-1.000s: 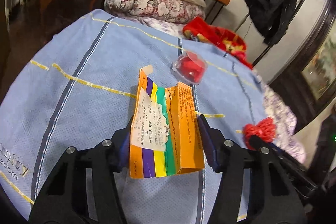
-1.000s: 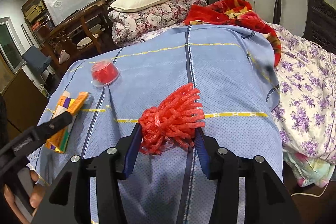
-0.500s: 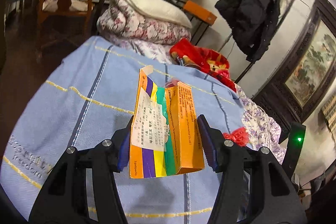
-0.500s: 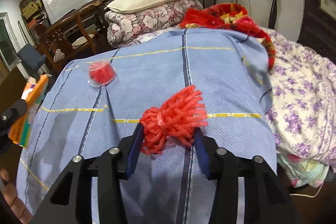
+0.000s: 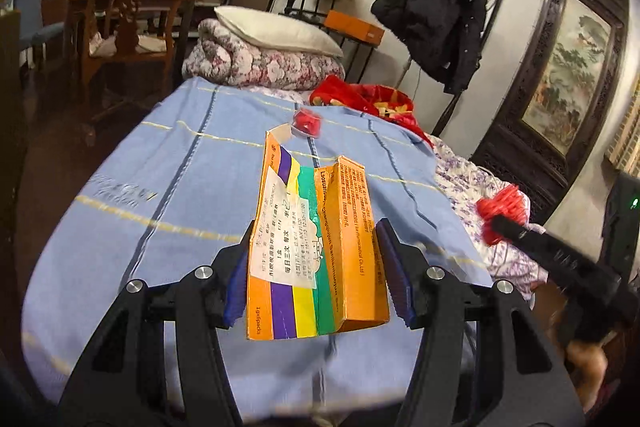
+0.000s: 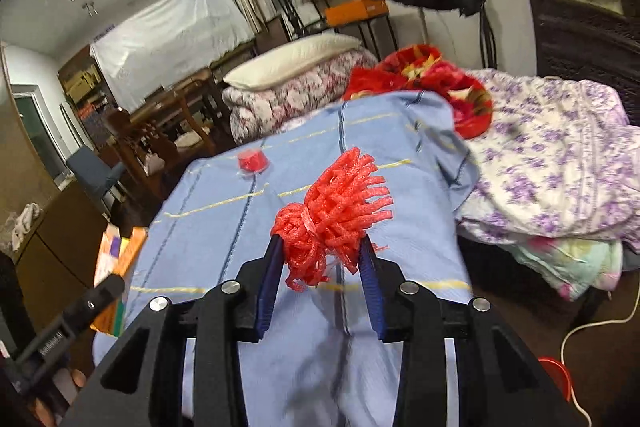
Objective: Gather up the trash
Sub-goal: 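Carry the orange box and red pom-pom over to the red basket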
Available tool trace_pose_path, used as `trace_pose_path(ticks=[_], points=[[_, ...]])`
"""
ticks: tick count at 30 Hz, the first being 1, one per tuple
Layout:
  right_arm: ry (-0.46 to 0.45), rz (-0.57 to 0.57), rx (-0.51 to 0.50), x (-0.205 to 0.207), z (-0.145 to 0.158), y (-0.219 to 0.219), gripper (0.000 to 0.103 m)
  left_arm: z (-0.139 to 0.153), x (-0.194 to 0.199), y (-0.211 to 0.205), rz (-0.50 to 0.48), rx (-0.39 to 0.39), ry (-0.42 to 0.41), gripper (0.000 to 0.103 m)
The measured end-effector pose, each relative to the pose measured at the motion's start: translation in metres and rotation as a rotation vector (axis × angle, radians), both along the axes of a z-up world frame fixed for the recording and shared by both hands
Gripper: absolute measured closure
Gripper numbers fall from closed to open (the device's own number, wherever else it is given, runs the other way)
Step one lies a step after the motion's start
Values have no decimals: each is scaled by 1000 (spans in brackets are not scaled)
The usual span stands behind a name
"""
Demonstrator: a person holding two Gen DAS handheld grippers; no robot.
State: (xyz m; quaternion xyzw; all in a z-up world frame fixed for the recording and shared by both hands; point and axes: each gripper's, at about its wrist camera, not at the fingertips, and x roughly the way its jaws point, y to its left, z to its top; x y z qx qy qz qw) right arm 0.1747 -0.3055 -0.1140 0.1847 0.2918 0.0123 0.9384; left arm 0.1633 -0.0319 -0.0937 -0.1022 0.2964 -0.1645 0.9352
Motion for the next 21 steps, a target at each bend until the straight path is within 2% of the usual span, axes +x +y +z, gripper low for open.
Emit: trace_pose_path(ticks=[7,15,21], points=[[-134,47,-49,-86,53,-4,66,42,-71,-24,-20,72,-136,47],[-275,81,-90,-167,106,-15,65,92,-131,-60,-65,103,-273,46],[-343,69,-106,-219,127,-33,65,113,-170,-90,-108,151,-358,46]])
